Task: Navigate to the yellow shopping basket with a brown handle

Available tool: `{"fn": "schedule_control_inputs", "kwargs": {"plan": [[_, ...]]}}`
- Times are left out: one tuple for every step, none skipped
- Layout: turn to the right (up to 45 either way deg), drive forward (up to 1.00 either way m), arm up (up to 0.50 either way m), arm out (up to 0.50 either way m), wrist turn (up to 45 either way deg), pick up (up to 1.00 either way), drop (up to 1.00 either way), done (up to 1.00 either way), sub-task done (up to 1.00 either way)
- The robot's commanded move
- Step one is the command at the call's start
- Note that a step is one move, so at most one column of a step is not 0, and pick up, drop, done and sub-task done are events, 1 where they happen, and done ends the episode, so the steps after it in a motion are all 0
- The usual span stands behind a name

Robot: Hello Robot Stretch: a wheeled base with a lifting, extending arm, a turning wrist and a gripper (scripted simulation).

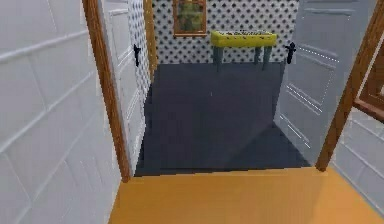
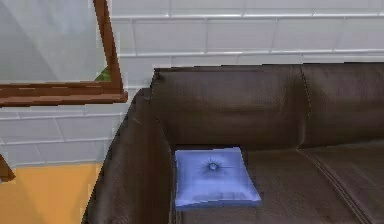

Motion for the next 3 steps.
{"fn": "schedule_control_inputs", "kwargs": {"plan": [[-9.0,0.0,0.0,0.0,0.0,0.0,0.0,0.0,0.0],[0.0,0.35,0.0,0.0,0.0,0.0,0.0,0.0,0.0],[24.0,0.0,0.0,0.0,0.0,0.0,0.0,0.0,0.0]]}}
